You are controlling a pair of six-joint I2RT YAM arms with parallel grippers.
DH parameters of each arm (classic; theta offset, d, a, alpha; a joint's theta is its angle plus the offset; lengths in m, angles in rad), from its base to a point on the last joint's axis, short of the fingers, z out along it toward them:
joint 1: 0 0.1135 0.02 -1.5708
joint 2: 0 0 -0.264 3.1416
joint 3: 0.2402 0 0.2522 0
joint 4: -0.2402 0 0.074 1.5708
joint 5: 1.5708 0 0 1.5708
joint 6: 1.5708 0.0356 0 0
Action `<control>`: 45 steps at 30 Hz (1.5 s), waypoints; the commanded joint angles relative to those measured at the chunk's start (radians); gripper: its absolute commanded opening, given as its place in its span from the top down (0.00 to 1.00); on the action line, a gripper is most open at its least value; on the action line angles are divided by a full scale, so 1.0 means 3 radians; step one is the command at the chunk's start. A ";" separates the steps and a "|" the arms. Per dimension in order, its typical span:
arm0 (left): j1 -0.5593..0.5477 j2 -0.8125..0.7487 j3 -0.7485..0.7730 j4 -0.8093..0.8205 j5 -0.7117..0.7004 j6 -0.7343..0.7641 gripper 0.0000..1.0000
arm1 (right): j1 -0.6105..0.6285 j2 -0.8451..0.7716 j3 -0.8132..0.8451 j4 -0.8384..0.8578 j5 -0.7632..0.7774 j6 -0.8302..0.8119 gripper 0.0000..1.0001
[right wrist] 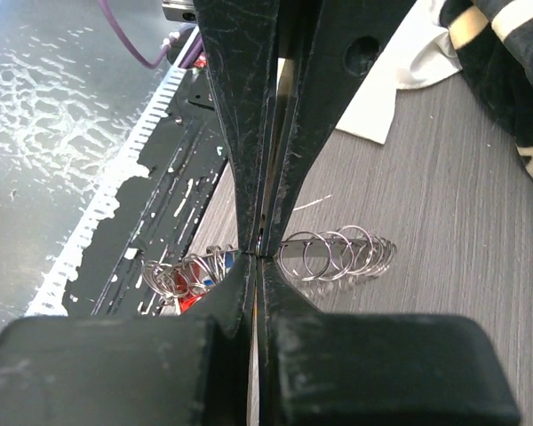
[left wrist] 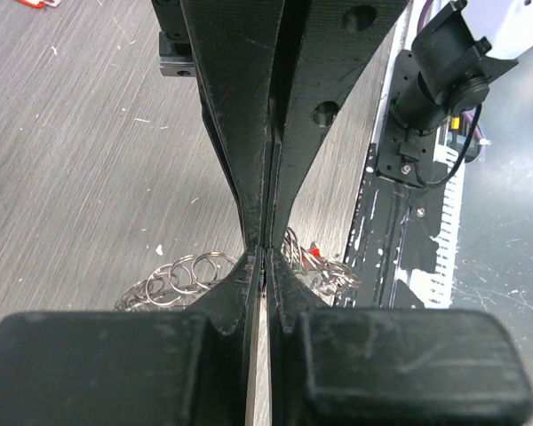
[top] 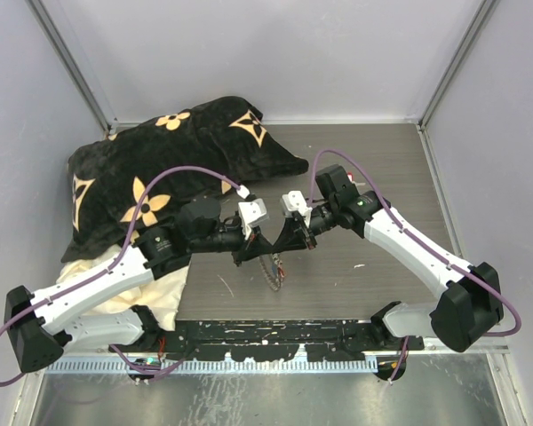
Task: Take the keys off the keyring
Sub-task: Remove the key from the keyring.
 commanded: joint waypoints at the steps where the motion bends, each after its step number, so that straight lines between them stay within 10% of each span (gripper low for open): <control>1: 0.0019 -0.0231 -0.0109 0.0713 0.0147 -0.0176 0.91 | -0.0018 -0.0022 0.0132 -0.0030 -0.0354 -0.0047 0.99; 11: 0.0020 -0.1079 -0.1106 0.1944 -0.0026 -0.0390 0.42 | -0.0095 -0.0025 0.0134 -0.0170 -0.0638 -0.0315 0.99; 22: 0.0022 -0.0980 -0.1733 0.3005 0.0173 -0.0215 0.51 | -0.0178 0.0020 0.0089 -0.1103 -0.0877 -0.2131 0.99; 45: -0.0094 -0.0411 -0.1870 0.3761 0.0237 -0.0372 0.69 | -0.0308 0.0054 0.0087 -0.1282 -0.1038 -0.2365 0.99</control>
